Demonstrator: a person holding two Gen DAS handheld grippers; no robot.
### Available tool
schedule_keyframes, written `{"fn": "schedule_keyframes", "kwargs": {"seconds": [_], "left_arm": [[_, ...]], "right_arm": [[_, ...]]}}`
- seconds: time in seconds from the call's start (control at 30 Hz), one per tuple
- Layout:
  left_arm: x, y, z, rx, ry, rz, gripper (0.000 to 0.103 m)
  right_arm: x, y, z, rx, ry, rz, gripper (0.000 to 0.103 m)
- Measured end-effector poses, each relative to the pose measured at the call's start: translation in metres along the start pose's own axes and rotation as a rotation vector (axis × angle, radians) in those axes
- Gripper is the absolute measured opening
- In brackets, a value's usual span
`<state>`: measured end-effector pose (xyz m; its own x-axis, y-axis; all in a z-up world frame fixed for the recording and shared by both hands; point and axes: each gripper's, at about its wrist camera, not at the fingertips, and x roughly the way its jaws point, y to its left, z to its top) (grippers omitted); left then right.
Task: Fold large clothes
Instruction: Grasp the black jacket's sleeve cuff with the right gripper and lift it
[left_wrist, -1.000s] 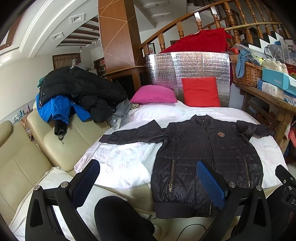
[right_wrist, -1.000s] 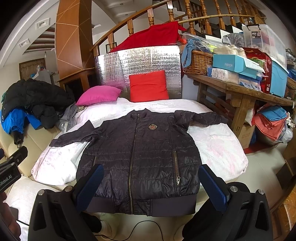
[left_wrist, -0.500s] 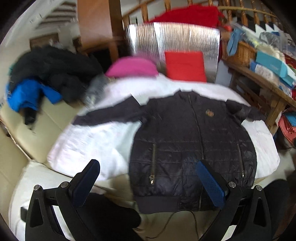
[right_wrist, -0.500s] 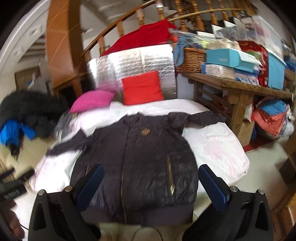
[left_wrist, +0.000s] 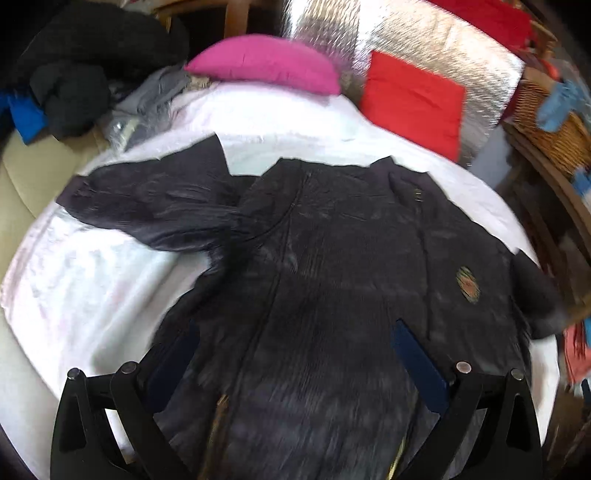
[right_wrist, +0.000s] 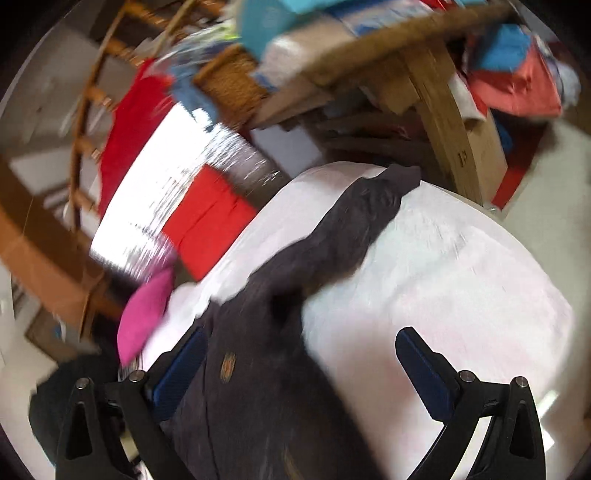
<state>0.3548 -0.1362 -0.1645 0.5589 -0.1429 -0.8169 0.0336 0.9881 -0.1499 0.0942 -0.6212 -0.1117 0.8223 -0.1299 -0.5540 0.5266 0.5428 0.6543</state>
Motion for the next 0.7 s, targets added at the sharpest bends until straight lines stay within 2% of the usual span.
{"fn": "schedule_keyframes", "kwargs": {"seconds": [0.17, 0.33, 0.43, 0.5, 0.53, 0.6, 0.63, 0.7], "left_arm": [[0.052, -0.017, 0.016, -0.026, 0.035, 0.014, 0.103], [0.066, -0.018, 0.015, 0.015, 0.007, 0.058, 0.103], [0.06, -0.026, 0.018, 0.063, -0.054, 0.092, 0.103], [0.059, -0.031, 0.022, 0.098, -0.074, 0.108, 0.103], [0.06, -0.033, 0.024, 0.11, -0.081, 0.115, 0.103], [0.058, -0.037, 0.025, 0.132, -0.1, 0.134, 0.103], [0.058, -0.038, 0.026, 0.136, -0.105, 0.138, 0.103], [0.058, -0.039, 0.028, 0.144, -0.114, 0.144, 0.103]], "right_arm": [[0.088, -0.048, 0.061, 0.136, 0.001, -0.007, 0.103], [0.149, -0.085, 0.099, 0.197, -0.027, -0.114, 0.103], [0.179, -0.097, 0.113, 0.202, -0.023, -0.141, 0.101], [0.2, -0.102, 0.118, 0.209, -0.004, -0.174, 0.094], [0.208, -0.1, 0.12, 0.183, -0.022, -0.216, 0.088], [0.218, -0.091, 0.122, 0.117, -0.028, -0.277, 0.052], [0.223, -0.089, 0.122, 0.111, -0.015, -0.305, 0.048], [0.221, -0.082, 0.121, 0.104, -0.037, -0.336, 0.031]]}}
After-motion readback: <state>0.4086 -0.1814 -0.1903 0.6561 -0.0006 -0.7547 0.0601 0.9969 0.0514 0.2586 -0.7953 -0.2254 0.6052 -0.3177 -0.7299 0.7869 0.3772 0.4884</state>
